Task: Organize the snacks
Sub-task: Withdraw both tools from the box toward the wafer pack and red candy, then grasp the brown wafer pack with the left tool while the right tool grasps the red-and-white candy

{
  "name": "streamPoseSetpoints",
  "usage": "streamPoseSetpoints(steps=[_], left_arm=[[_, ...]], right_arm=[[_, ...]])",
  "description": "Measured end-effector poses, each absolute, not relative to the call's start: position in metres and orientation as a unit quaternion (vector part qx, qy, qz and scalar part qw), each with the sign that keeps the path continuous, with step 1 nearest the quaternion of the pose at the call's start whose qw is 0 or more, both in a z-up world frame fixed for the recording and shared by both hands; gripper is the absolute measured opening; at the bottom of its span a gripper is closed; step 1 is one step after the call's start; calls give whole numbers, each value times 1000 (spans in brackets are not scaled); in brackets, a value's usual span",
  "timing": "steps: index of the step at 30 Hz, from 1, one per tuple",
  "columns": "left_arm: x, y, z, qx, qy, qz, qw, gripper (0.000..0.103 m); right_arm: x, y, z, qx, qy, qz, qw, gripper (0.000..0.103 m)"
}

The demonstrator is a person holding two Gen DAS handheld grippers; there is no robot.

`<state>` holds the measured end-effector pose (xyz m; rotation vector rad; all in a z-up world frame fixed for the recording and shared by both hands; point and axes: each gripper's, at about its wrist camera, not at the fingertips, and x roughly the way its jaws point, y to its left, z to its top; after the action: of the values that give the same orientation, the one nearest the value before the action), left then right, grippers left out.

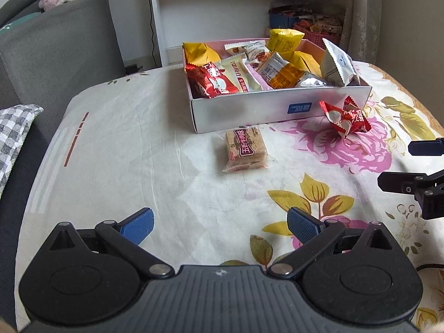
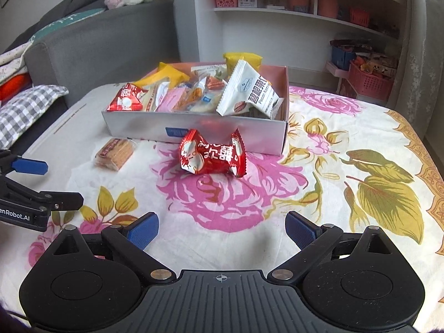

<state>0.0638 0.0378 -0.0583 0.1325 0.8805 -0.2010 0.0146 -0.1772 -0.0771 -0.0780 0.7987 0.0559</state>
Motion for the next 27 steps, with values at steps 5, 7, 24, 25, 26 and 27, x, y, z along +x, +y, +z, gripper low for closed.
streamPoseSetpoints(steps=[5, 7, 24, 25, 26, 27], left_arm=[[67, 31, -67, 69, 432, -97, 894, 103], [68, 30, -68, 64, 429, -101, 896, 103], [90, 23, -74, 41, 388, -91, 916, 103], [91, 23, -75, 40, 385, -89, 918, 103], [93, 22, -74, 39, 384, -87, 918, 103], [94, 21, -74, 37, 383, -85, 919, 102]], right_arm=[[21, -175, -86, -39, 399, 28, 916, 99], [24, -173, -89, -42, 402, 30, 914, 99], [62, -162, -98, -58, 373, 26, 926, 102], [64, -163, -98, -55, 371, 24, 927, 102], [66, -164, -98, -53, 368, 23, 928, 102], [67, -166, -99, -51, 365, 22, 929, 102]])
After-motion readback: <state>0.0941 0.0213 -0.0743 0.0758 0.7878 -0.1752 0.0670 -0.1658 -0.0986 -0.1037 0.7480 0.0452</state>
